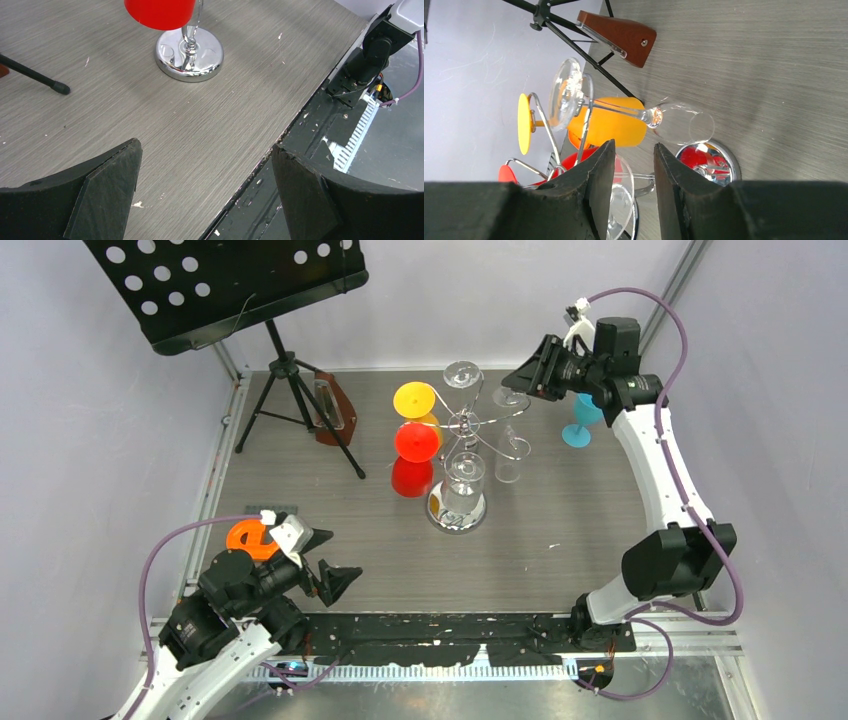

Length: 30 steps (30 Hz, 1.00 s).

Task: Take the wine glass off the wine glass rack
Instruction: Pick up the wine glass from the wine rack.

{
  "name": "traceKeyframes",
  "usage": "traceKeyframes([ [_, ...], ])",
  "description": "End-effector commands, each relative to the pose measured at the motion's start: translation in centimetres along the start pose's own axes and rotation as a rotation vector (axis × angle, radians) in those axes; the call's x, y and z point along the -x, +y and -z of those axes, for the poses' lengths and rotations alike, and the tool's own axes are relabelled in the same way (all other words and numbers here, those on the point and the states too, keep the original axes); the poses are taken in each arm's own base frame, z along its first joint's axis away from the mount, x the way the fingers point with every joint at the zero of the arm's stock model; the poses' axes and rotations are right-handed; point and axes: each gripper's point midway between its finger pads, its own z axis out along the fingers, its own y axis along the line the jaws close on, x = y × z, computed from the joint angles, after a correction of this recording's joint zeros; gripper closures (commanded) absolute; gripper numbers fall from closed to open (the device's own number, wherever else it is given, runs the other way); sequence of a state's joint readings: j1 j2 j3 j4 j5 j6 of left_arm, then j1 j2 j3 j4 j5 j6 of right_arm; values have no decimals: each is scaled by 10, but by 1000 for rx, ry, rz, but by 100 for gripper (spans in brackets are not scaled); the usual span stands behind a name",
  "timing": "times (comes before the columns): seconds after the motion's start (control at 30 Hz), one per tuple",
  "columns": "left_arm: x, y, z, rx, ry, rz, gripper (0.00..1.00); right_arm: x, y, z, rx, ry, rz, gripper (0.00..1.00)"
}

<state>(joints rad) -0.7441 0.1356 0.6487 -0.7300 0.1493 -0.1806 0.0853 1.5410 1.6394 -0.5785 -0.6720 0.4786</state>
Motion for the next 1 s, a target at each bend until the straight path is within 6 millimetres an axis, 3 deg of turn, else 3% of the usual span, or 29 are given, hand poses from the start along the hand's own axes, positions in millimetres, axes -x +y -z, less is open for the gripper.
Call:
traceKeyframes([
  [0.0, 6, 1, -2, 8, -23, 3, 1, 16, 36, 24, 71, -89, 80, 59],
  [0.37, 5, 1, -2, 8, -24, 4, 1, 14, 50, 34, 104, -95, 82, 60],
  [0.77, 6, 1, -1, 9, -27, 4, 1, -1, 44, 34, 103, -66, 53, 62],
  [0.97, 6, 1, -1, 9, -28, 4, 1, -4, 45, 36, 106, -63, 52, 71],
])
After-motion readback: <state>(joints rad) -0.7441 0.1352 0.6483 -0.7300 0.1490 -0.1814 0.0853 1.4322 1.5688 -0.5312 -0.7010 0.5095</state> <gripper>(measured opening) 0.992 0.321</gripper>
